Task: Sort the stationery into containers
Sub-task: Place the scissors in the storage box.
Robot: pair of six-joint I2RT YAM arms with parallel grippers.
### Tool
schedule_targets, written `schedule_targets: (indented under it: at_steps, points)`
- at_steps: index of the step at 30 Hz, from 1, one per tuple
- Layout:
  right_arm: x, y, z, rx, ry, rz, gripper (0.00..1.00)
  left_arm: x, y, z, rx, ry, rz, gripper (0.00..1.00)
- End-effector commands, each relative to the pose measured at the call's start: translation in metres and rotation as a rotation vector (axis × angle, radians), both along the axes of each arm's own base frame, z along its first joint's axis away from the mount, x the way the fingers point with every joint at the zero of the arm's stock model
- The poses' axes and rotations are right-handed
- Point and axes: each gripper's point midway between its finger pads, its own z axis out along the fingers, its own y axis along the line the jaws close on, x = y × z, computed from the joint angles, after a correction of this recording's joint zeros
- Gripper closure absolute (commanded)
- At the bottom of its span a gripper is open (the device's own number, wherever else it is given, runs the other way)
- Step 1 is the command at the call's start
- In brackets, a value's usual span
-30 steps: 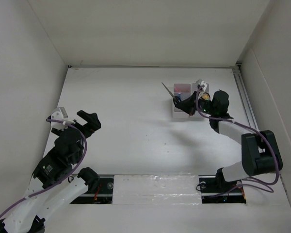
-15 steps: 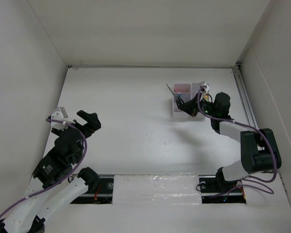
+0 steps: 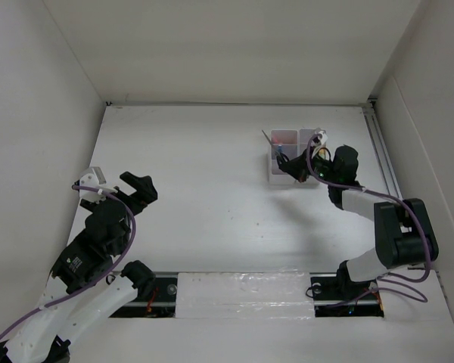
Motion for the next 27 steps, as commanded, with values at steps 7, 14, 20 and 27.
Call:
schedule_targets:
  at_steps: [7, 14, 20, 27]
  points:
    - [0.014, -0.013, 0.004, -0.024, -0.073, -0.051, 1.0, 0.001, -0.001, 0.014, -0.01, -0.036, -0.008, 0.0]
    - [0.019, -0.019, -0.007, -0.038, -0.045, -0.078, 1.0, 0.002, -0.002, 0.015, -0.016, -0.043, -0.008, 0.0]
    - [0.014, -0.014, 0.003, 0.021, -0.097, -0.106, 1.0, 0.003, -0.002, 0.012, -0.01, -0.036, -0.008, 0.0]
    - [0.011, -0.003, 0.018, 0.035, -0.138, -0.095, 1.0, 0.003, -0.002, 0.012, -0.01, -0.036, -0.008, 0.0]
